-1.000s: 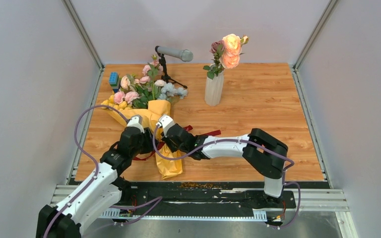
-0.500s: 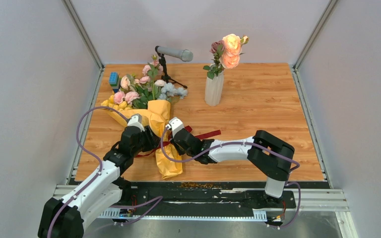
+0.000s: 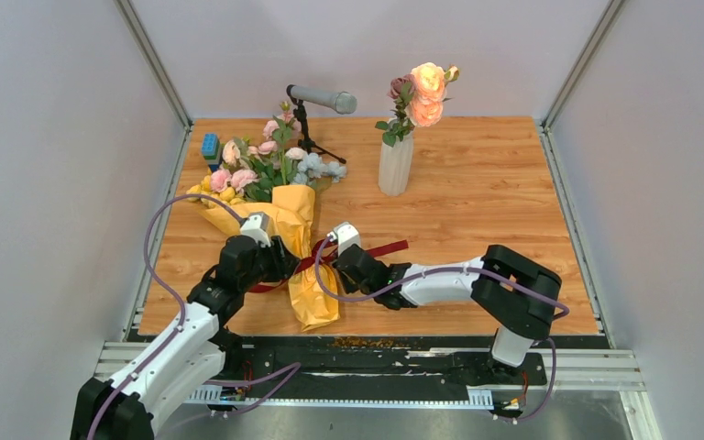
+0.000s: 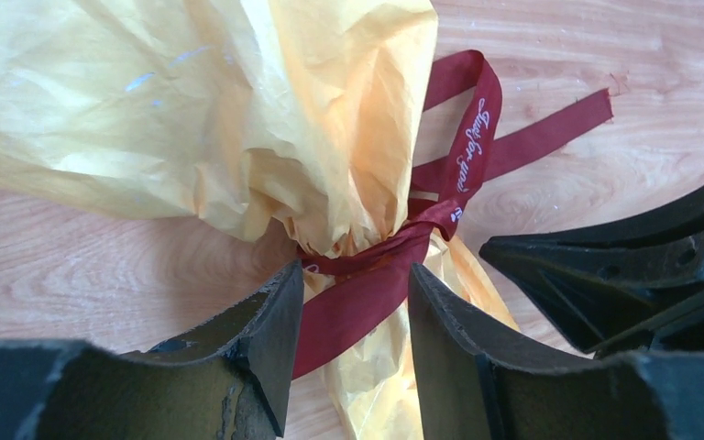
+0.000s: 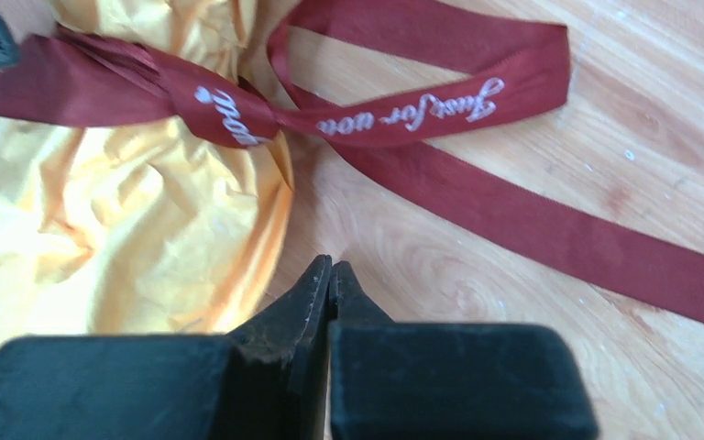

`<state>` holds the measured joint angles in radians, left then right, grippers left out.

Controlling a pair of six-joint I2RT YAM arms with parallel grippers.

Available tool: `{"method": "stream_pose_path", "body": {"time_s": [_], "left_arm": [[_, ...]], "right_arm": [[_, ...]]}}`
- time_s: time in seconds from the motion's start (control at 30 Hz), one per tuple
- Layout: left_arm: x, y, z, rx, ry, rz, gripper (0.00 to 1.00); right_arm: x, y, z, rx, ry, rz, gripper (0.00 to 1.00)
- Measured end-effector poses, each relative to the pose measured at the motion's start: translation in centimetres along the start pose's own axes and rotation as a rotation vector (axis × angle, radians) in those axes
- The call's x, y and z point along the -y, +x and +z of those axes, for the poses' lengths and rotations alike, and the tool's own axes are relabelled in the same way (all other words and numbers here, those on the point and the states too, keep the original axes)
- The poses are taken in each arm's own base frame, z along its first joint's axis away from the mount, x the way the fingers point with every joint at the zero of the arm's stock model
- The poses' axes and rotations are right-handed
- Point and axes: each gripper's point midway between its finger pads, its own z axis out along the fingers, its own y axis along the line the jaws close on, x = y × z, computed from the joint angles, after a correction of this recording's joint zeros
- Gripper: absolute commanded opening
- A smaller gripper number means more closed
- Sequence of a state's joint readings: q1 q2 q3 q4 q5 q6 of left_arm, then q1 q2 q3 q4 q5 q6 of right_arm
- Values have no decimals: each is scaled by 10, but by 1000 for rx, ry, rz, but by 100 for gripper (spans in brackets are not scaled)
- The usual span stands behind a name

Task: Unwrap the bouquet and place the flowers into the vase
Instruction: Untie the ribbon from the wrapping paper.

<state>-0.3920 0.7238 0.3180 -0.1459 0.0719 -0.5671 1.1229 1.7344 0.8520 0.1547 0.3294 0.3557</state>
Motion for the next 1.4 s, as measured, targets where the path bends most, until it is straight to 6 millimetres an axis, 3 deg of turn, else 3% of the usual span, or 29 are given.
{"method": "stream_pose_path", "body": {"time_s": [0.13,0.27,0.37,0.5,0.67,0.87,1.0,1.1,1.4], "left_arm": [[1,4,0,-27,13,25,54],[0,6,2,-42,5,28,55],[0,6,2,-42,5,28,54],[0,7,2,-44,5,27,53],[1,7,2,-48,9,26,53],[1,8,2,-49,11,24,54],[1,8,2,-49,11,24,54],[1,8,2,-49,11,24,53],[3,10,3,-71,23,47,52]], "right_arm": [[7,4,-8,-15,-22,16,19],[4,-11,-14,2,-84,14,36],[-1,-26,-15,19,-113,-17,40],[-18,-60,-13,67,-164,-62,44],[-33,-79,-1,86,-196,-93,43],[-34,-60,16,23,-194,-121,44],[-32,-48,21,-13,-189,-133,33],[-31,-47,22,-17,-185,-135,23],[-23,-48,21,-4,-138,-128,22]]}}
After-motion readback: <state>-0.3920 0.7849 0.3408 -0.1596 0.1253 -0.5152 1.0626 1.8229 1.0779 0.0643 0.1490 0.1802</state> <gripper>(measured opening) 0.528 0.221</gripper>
